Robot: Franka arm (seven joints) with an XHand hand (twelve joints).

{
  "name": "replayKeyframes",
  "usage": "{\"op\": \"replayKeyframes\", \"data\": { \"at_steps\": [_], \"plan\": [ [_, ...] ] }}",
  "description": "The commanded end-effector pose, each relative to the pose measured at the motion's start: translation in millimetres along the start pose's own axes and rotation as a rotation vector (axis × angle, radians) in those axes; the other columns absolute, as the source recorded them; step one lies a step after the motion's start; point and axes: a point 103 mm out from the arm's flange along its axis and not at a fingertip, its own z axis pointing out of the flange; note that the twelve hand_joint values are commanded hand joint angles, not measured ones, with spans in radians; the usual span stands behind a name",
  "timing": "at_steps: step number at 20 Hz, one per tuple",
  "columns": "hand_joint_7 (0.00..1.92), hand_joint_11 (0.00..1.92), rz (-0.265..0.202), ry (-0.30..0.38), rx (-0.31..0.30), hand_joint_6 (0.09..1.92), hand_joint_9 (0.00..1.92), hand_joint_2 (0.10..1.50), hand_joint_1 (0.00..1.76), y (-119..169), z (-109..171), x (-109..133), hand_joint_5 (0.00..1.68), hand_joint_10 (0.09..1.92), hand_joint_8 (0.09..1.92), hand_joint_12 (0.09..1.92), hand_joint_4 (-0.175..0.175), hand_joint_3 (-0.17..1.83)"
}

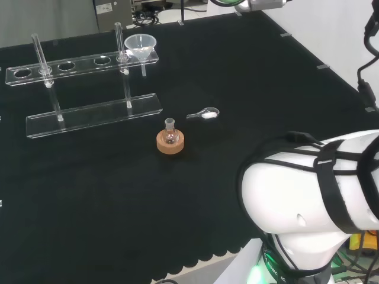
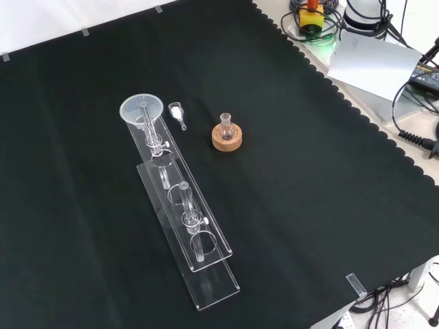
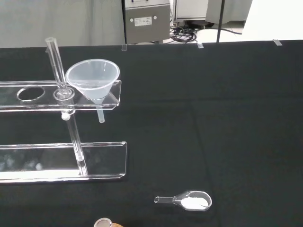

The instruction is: Pick up the funnel from the transparent funnel stand.

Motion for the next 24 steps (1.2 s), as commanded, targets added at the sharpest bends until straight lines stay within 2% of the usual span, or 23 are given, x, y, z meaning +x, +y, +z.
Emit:
{"op": "replayKeyframes", "data": {
  "at_steps": [1,8,14,22,24],
  "plan": [
    [0.03,0.00,0.005,0.001,0.017,0.09,0.19,1.20,0.00,36.9,7.6,-7.7,0.22,0.62,0.51,1.31,-0.007,0.41],
    [0.05,0.00,-0.070,0.007,0.060,0.09,0.21,1.15,0.00,112.4,36.0,-1.0,0.23,0.62,0.52,1.31,-0.009,0.37],
    [0.07,0.00,-0.128,-0.006,0.103,0.09,0.22,1.13,0.04,173.5,60.2,20.0,0.23,0.63,0.52,1.31,-0.012,0.35],
    [0.09,0.00,-0.162,-0.024,0.158,0.09,0.22,1.09,0.11,219.1,83.7,40.3,0.23,0.63,0.52,1.30,-0.012,0.31],
    [0.10,0.00,-0.175,-0.059,0.178,0.09,0.23,1.06,0.15,226.7,90.0,47.8,0.23,0.63,0.53,1.30,-0.011,0.29]
  ]
}}
